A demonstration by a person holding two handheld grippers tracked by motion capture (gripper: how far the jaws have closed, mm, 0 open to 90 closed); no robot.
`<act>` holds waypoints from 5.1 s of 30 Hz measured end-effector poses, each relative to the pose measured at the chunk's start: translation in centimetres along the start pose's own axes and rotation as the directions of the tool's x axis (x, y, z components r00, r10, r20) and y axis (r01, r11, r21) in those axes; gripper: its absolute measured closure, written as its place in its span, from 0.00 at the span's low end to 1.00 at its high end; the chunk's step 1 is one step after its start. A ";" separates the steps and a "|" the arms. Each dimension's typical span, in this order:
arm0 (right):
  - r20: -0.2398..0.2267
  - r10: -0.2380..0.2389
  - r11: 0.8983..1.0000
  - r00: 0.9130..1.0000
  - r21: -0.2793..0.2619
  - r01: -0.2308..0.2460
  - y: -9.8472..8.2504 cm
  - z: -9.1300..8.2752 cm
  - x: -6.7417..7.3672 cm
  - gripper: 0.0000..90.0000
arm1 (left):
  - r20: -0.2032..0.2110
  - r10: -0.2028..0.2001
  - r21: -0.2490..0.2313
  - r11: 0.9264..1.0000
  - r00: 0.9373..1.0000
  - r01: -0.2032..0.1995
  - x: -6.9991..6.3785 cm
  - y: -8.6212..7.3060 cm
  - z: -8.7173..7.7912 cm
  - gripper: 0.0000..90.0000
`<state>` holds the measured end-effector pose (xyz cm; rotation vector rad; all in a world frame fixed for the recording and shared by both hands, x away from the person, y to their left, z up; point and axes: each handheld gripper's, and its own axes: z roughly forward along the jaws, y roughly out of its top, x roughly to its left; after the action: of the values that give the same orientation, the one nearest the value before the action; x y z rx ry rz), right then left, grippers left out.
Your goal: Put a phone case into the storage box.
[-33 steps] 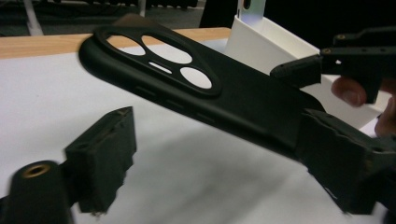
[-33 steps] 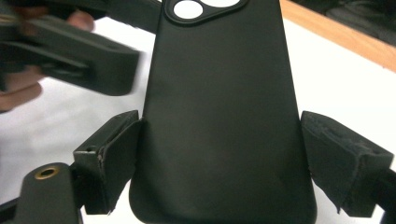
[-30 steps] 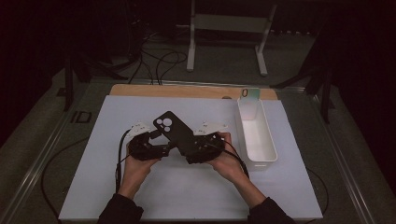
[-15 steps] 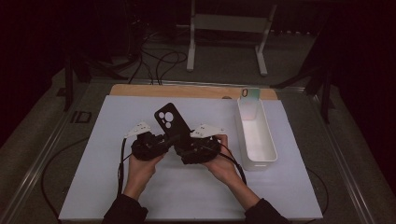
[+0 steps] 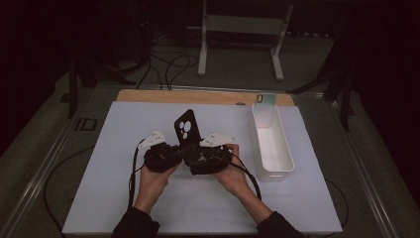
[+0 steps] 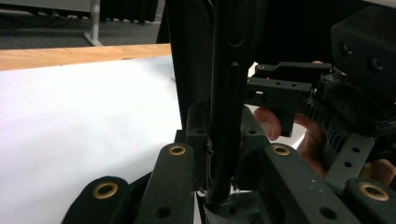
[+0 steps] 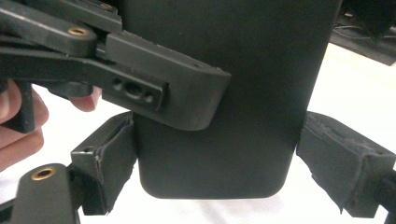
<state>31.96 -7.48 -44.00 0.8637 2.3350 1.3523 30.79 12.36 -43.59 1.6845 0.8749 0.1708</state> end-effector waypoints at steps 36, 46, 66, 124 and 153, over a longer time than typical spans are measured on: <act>-0.166 0.021 1.000 0.986 -0.014 -0.024 -0.1 -2.3 -2.8 0.09 | -0.056 0.059 -0.002 0.998 0.997 -0.059 0.0 0.0 -0.8 0.90; -0.168 0.043 0.998 0.985 -0.045 -0.051 0.2 -2.7 -3.4 0.09 | -0.052 0.067 0.003 0.998 0.996 -0.067 0.0 -0.3 -0.8 0.90; -0.149 0.035 0.996 0.988 -0.079 -0.047 1.9 -3.8 -3.7 0.09 | -0.051 0.091 0.015 0.996 0.995 -0.090 -0.6 -0.7 -0.5 0.90; -0.143 0.071 0.983 0.987 -0.156 -0.093 5.5 -2.1 -2.1 0.12 | -0.025 0.116 0.014 0.993 0.993 -0.116 -1.9 -1.3 0.4 0.90; -0.117 0.068 0.982 0.991 -0.167 -0.087 5.2 -2.3 -1.8 0.16 | -0.067 0.112 0.015 0.994 0.991 -0.111 -2.0 -1.4 0.2 0.43</act>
<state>33.91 -8.19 -38.47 0.8549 2.2439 1.6451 28.86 11.07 -44.27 1.7473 0.8329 0.3011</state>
